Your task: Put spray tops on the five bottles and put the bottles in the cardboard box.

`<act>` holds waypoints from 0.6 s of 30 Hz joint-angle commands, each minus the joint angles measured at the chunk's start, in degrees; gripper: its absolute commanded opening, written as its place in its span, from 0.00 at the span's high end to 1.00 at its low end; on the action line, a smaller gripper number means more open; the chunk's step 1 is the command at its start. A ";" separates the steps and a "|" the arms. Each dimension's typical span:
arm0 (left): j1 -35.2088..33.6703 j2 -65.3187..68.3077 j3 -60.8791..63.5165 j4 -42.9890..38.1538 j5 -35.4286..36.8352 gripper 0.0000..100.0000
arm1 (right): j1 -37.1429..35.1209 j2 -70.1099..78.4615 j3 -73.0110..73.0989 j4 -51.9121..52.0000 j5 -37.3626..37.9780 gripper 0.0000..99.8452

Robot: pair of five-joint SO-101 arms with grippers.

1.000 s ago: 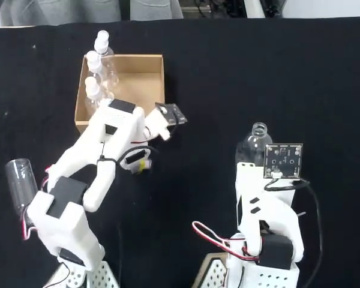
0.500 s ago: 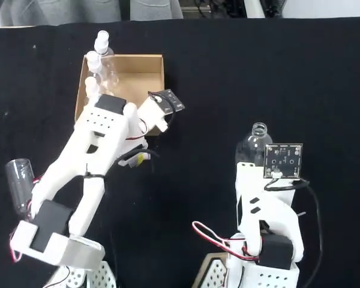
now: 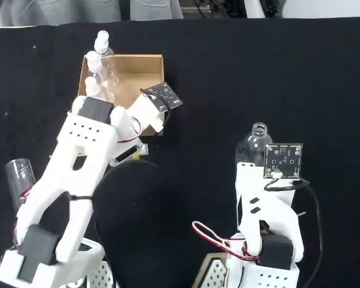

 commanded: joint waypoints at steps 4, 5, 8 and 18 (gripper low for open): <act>0.48 -7.56 -2.15 2.81 0.62 0.97 | 1.32 -2.77 -0.48 -0.79 0.70 0.96; 0.57 -7.91 -2.15 2.81 0.70 0.97 | 1.32 -2.77 -0.48 -0.79 0.70 0.96; 0.66 -8.70 -1.80 2.99 4.22 0.97 | 1.32 -2.77 -0.48 -0.79 0.70 0.96; 0.66 -15.65 -0.04 1.32 19.52 0.97 | 1.32 -2.77 -0.48 -0.79 0.70 0.96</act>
